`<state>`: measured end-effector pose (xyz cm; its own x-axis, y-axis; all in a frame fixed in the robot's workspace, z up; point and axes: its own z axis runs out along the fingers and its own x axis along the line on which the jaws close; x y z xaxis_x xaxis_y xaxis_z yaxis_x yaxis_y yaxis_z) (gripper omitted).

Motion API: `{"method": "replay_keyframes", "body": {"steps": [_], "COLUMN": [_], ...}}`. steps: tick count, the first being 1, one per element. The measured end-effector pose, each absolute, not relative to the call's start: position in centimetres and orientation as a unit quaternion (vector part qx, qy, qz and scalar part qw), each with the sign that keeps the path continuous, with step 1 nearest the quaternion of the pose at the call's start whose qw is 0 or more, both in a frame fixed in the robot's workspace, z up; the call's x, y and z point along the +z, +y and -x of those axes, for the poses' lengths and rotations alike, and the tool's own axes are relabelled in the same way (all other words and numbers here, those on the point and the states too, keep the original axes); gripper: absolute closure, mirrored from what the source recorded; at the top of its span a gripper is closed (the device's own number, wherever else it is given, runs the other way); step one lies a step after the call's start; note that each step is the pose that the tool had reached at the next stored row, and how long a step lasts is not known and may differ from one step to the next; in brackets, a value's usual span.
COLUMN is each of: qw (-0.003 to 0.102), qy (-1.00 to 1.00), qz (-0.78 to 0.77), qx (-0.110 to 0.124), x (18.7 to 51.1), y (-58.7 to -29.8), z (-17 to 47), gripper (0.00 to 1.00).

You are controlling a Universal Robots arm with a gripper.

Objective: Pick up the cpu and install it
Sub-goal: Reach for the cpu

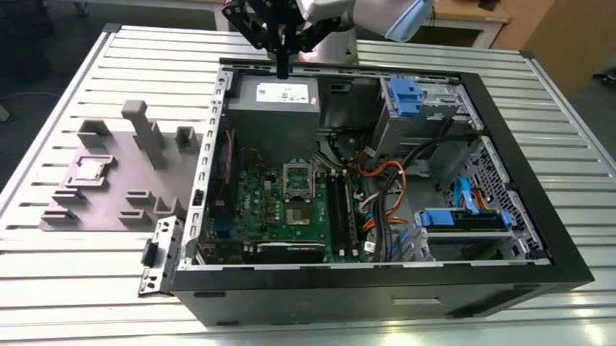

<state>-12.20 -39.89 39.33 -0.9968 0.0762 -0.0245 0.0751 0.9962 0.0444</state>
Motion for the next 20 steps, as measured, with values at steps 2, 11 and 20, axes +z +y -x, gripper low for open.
{"method": "replay_keyframes", "body": {"steps": [2, 11, 20], "qw": [0.013, 0.013, 0.013], "qy": [0.999, 0.999, 0.999], "qz": [-0.038, -0.038, -0.038], "qx": [0.022, 0.022, 0.022], "x": [39.33, 39.33, 39.33], "y": [-39.89, -39.89, -39.89], "z": [12.20, 12.38, 12.45], "gripper": [0.89, 0.89, 0.89]}}
